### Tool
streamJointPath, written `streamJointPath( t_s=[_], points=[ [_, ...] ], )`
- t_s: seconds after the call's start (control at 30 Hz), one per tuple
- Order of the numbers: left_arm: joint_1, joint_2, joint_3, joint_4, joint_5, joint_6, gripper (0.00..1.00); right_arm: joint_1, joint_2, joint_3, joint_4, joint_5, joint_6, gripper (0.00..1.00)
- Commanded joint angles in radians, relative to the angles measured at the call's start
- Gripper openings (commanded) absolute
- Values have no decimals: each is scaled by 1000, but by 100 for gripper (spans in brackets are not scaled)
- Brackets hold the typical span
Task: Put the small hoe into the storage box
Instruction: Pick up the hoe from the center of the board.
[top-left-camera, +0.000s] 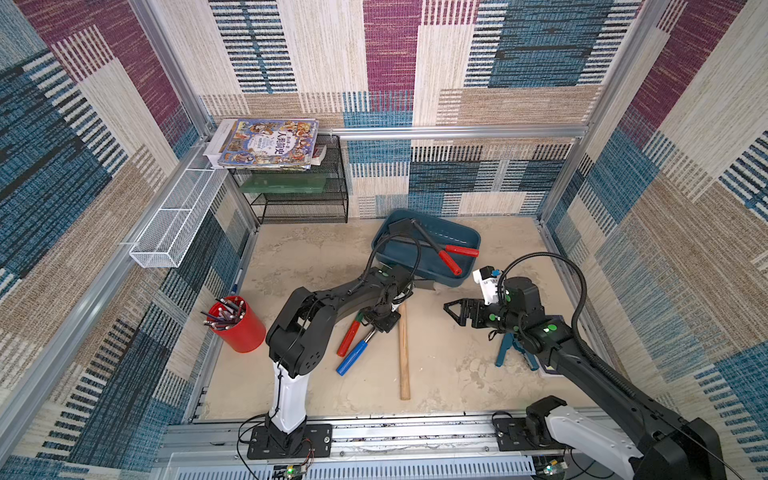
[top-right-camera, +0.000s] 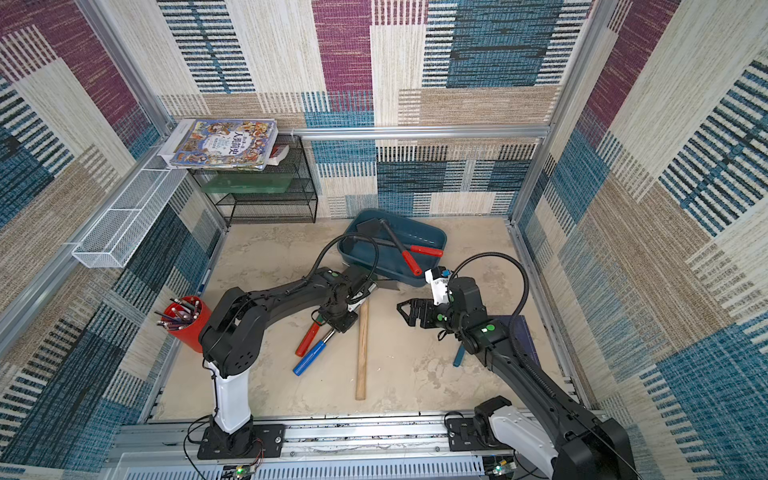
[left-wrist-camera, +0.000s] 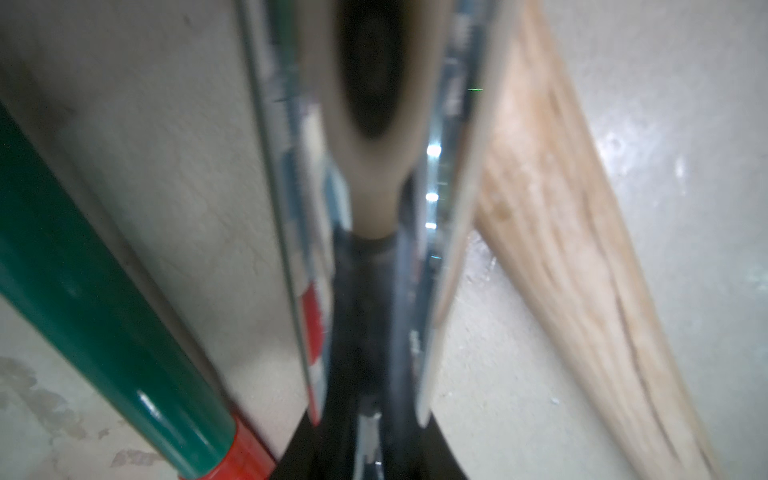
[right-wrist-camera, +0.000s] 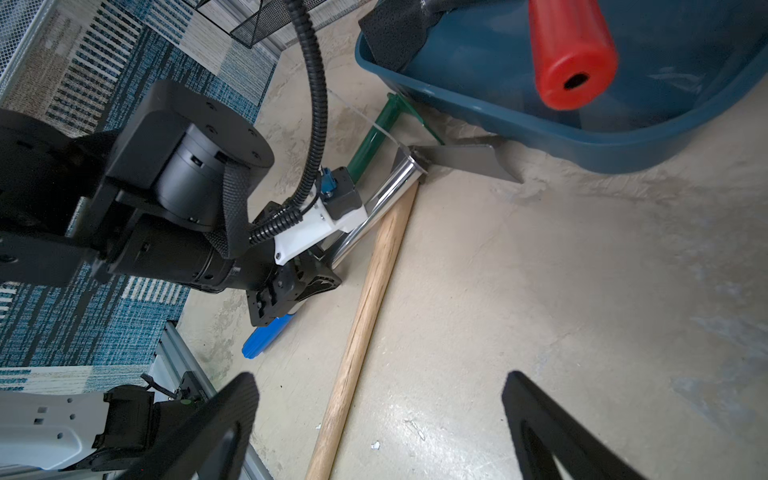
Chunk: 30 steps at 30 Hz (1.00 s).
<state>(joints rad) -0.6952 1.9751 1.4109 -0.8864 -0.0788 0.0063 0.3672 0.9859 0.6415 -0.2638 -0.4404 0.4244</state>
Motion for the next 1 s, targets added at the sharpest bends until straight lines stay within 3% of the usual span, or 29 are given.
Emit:
streamJointPath(
  t_s=[0.0, 0.23, 0.97],
  points=[
    [-4, -11, 5, -3, -4, 17, 10, 1, -3, 3, 1, 17, -10, 96],
    [-5, -11, -3, -3, -3, 15, 0, 1, -4, 1, -3, 14, -11, 96],
    [-10, -129, -54, -2, 62, -23, 0, 7, 15, -8, 8, -17, -14, 96]
  ],
)
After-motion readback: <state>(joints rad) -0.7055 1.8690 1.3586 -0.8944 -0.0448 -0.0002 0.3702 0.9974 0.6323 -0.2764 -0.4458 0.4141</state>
